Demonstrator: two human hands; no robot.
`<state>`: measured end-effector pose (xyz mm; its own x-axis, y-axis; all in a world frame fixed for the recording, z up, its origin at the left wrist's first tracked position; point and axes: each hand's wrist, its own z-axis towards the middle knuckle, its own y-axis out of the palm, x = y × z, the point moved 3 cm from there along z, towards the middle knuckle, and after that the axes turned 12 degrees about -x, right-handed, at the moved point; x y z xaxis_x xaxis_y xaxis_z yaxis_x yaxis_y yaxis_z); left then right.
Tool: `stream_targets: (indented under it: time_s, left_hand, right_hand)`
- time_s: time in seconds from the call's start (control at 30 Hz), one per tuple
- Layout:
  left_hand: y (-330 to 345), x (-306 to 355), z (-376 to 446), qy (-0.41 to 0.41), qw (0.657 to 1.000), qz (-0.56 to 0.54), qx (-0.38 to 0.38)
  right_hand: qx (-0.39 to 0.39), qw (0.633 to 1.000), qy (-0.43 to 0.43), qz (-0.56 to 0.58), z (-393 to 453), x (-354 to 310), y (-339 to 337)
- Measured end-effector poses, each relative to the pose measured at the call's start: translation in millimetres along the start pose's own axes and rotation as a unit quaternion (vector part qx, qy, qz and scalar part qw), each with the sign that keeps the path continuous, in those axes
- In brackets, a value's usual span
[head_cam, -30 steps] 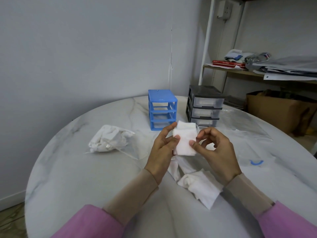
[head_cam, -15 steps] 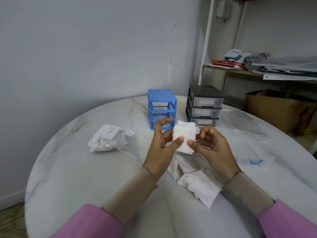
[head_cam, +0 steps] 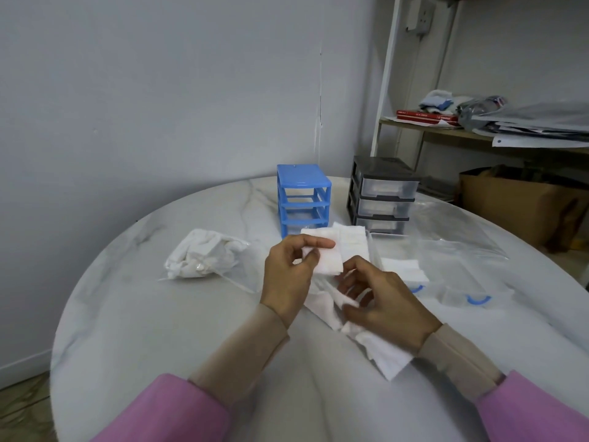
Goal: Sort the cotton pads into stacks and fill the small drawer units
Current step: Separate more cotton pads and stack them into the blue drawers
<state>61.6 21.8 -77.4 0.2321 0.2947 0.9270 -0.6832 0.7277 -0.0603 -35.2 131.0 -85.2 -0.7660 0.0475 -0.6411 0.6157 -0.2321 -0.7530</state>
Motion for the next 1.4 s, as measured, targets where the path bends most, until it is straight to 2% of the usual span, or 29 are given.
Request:
stream_targets:
  time_s: [0.13, 0.3, 0.4, 0.63, 0.93, 1.17, 1.4]
  left_hand:
    - [-0.2, 1.1, -0.3, 0.002, 1.000, 0.006, -0.003]
    - [-3.8, -3.7, -0.3, -0.001, 1.000, -0.006, 0.017]
    - [-3.0, -2.2, -0.3, -0.001, 1.000, -0.017, 0.013]
    - [2.2, -4.4, -1.7, -0.009, 0.999, -0.033, -0.016]
    - [5.2, -6.1, -1.8, -0.003, 0.999, -0.019, -0.042]
    - [7.0, -7.1, -1.8, -0.015, 0.999, 0.000, -0.051]
    - [10.9, -3.3, -2.3, 0.001, 0.997, -0.011, -0.078]
  right_hand:
    - [0.089, 0.994, 0.001, 0.065, 0.0, 2.7, -8.5]
    - [0.230, 0.964, 0.005, 0.137, -2.7, 8.6, -21.4]
    - [0.268, 0.950, -0.003, 0.159, -3.8, 9.7, -25.6]
    - [0.242, 0.915, -0.065, 0.317, -1.8, 1.4, -26.2]
    - [0.227, 0.906, -0.104, 0.341, -5.1, -11.2, -25.9]
    - [0.267, 0.896, -0.140, 0.326, -7.4, -9.5, -29.7]
    - [0.235, 0.916, -0.087, 0.315, -1.5, -0.7, -23.3]
